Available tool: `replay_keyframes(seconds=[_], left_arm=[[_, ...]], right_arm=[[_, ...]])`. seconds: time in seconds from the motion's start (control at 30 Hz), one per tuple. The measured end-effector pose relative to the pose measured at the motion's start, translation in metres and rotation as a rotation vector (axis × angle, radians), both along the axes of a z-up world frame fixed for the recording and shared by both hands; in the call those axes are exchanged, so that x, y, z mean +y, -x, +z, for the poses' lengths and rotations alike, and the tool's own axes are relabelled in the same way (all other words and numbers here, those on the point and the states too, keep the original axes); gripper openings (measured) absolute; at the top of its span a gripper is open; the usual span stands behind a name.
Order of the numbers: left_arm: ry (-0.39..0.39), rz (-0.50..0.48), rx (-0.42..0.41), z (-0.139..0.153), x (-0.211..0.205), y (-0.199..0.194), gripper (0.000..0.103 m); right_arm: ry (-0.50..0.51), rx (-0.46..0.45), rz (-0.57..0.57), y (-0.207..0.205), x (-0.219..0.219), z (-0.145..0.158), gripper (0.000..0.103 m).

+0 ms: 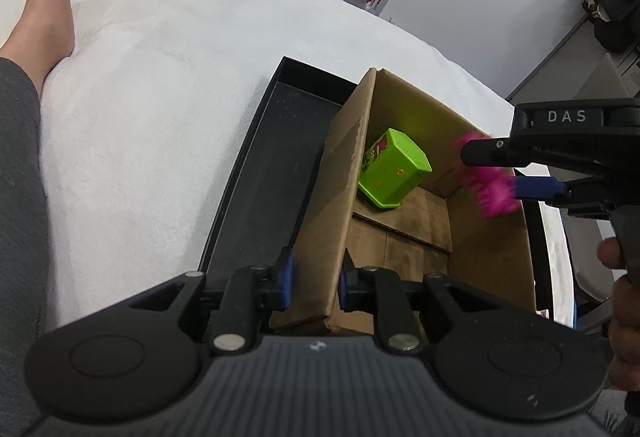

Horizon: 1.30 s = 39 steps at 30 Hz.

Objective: Organize rigid objects
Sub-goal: 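Open the right gripper to release the pink figure into the box, then move the right gripper to the lavender bunny cube and grasp it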

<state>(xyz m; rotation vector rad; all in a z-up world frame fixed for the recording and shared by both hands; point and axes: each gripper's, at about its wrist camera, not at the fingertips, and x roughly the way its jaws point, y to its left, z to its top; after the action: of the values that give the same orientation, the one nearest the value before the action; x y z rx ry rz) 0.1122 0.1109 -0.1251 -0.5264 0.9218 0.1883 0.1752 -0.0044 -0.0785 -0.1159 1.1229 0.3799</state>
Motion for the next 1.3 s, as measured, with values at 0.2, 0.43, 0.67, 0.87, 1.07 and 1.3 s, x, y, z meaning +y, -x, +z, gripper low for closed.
replay_keyframes(seconds=[0.2, 0.43, 0.67, 0.87, 1.07, 1.3], left_arm=[[0.001, -0.005, -0.004, 0.001, -0.001, 0.002, 0.02], [-0.012, -0.008, -0.005, 0.002, -0.002, 0.002, 0.02], [-0.021, -0.001, -0.004, 0.001, -0.004, 0.001, 0.02], [-0.029, 0.004, 0.003, 0.001, -0.007, 0.0, 0.02], [-0.032, 0.005, 0.004, 0.001, -0.007, -0.001, 0.02], [-0.033, 0.013, 0.005, -0.001, -0.002, 0.0, 0.02]], right_arm=[[-0.021, -0.002, -0.035, 0.003, -0.01, 0.004, 0.053], [-0.046, 0.017, -0.077, 0.011, -0.029, 0.018, 0.057], [-0.066, 0.023, -0.116, 0.02, -0.057, 0.034, 0.058], [-0.064, 0.022, -0.125, 0.026, -0.074, 0.043, 0.06], [-0.062, 0.025, -0.132, 0.033, -0.089, 0.047, 0.07], [-0.052, 0.031, -0.177, 0.039, -0.117, 0.045, 0.07]])
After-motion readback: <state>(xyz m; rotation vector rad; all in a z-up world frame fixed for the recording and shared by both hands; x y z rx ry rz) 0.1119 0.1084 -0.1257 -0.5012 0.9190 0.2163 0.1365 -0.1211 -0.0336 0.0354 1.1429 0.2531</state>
